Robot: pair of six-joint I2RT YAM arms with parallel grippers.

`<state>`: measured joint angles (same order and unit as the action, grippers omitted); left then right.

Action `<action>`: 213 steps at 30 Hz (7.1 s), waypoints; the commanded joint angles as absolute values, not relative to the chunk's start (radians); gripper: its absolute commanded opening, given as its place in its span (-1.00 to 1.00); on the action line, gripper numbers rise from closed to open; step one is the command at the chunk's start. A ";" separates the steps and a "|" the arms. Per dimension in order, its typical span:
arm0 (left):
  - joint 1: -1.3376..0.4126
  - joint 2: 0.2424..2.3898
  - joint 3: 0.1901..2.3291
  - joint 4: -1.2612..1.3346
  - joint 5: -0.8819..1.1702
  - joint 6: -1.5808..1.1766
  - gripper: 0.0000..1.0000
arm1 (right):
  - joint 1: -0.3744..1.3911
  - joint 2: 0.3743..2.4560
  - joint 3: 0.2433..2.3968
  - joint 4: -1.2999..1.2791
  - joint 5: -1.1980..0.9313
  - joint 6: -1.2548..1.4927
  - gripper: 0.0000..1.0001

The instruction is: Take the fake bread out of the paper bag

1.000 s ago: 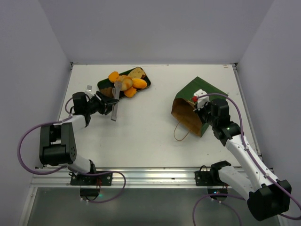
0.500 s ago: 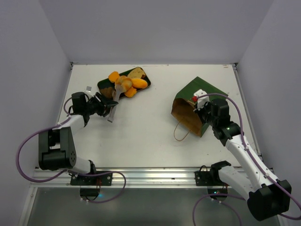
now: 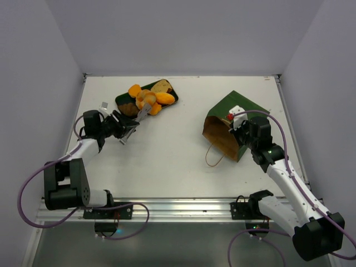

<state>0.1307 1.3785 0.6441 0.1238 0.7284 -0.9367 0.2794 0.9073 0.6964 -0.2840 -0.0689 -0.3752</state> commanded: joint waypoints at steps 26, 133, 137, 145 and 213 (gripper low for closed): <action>-0.098 0.922 0.410 0.087 0.894 -0.934 -0.22 | 0.273 0.908 0.765 -0.365 -0.179 -0.503 -1.00; -0.951 1.931 0.520 1.265 0.006 -1.707 -0.14 | 0.429 1.042 0.804 -0.472 -0.313 -0.542 -1.00; -0.956 1.934 0.506 1.269 -0.038 -1.726 -0.09 | 0.428 1.043 0.799 -0.457 -0.316 -0.522 -1.00; -0.959 1.979 0.514 1.344 -0.078 -1.761 -0.06 | 0.428 1.035 0.779 -0.442 -0.314 -0.515 -1.00; -0.956 1.939 0.710 0.950 -0.068 -1.744 0.00 | 0.425 1.025 0.762 -0.428 -0.333 -0.515 -1.00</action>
